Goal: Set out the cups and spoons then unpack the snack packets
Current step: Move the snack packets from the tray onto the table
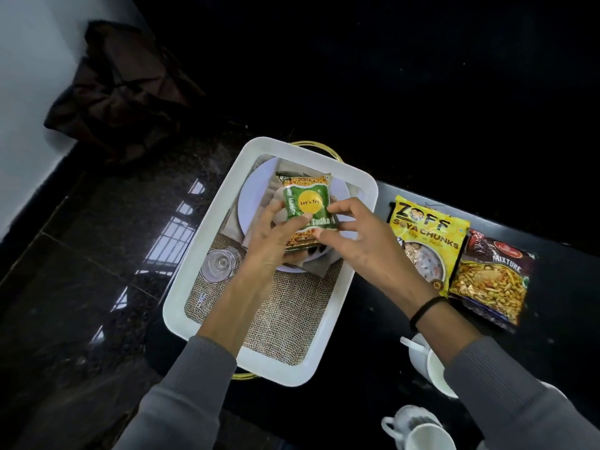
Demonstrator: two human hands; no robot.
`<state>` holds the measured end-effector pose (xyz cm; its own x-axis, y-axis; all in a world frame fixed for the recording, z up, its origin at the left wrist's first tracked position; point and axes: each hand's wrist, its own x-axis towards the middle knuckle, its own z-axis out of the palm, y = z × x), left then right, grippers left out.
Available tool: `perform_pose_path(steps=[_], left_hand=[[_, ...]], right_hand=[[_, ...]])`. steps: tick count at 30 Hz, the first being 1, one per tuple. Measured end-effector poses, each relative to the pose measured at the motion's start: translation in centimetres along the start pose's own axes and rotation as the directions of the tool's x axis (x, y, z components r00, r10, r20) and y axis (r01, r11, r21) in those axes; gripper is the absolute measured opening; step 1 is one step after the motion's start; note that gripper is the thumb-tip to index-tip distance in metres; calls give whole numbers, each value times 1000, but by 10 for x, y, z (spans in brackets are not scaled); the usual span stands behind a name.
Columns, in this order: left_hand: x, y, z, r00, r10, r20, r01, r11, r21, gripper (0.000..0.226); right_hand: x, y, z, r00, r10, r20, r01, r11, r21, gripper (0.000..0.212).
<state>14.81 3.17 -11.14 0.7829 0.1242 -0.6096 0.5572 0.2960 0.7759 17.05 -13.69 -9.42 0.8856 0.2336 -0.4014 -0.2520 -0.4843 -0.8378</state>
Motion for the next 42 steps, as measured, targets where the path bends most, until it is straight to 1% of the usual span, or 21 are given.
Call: perform_pose_path(steps=[2,5,7,9,11,14,16,19,23,25,27,29,32,33,34,36,37,39,40,41,42], left_hand=[[-1,4,-2,1000,16,20,-16,999,41,56],[-8,12,2,989,63,132,-72,995,66,51],[-14,16,10,971,89,221,-105,993,62,40],[-20,20,20,958,91,272,-115,991,75,33],[-27,24,32,955,80,286,-116,987,108,28],[-35,27,55,949,58,311,-110,982,153,20],[-40,27,74,950,44,311,-104,978,181,27],[-48,22,106,936,27,352,-120,962,246,39],[-58,8,145,901,-21,434,-129,941,313,40],[-62,1,162,891,-51,451,-106,943,315,34],[-65,-7,180,880,-87,466,-90,934,345,26],[-68,-16,198,872,-128,473,-87,910,406,11],[-73,-31,225,840,-176,514,-94,885,456,36],[-74,-37,234,832,-179,525,-100,883,459,36],[-72,-46,242,831,-168,530,-113,883,456,30],[-73,-59,257,856,-126,502,-137,880,454,11],[-74,-65,264,870,-108,481,-150,871,468,13],[-74,-77,278,881,-88,464,-189,835,517,27],[-74,-81,283,876,-84,475,-220,807,548,31],[-74,-84,288,866,-78,493,-267,763,589,34],[-73,-86,293,856,-64,512,-331,694,639,35]], right_hand=[[-4,-1,-2,998,50,-32,-46,991,124,47],[-9,-2,-9,993,113,-25,-102,955,278,56],[-15,-4,-17,992,124,-5,-114,929,352,51],[-23,-4,-28,994,111,10,-104,899,426,42],[-33,-4,-41,994,105,5,-96,883,459,39],[-51,0,-65,987,159,-31,-122,855,503,49],[-63,6,-81,979,194,-54,-135,830,542,48],[-81,20,-106,968,233,-90,-146,820,554,40],[-106,48,-132,943,295,-151,-157,800,579,32],[-117,60,-143,934,322,-152,-170,778,605,31],[-128,73,-157,925,346,-160,-182,770,612,37],[-139,85,-171,925,341,-165,-181,780,599,44],[-154,104,-184,923,329,-200,-156,796,585,48],[-158,112,-188,913,343,-220,-151,788,597,47],[-162,120,-190,900,362,-243,-149,780,607,46],[-168,134,-195,869,400,-292,-148,772,618,45],[-171,142,-197,854,417,-312,-146,766,626,44],[-177,156,-200,829,444,-339,-141,754,642,43],[-178,162,-201,817,455,-354,-147,758,635,42],[-178,168,-201,800,468,-374,-159,768,621,41],[-178,175,-202,781,483,-396,-178,780,600,40]])
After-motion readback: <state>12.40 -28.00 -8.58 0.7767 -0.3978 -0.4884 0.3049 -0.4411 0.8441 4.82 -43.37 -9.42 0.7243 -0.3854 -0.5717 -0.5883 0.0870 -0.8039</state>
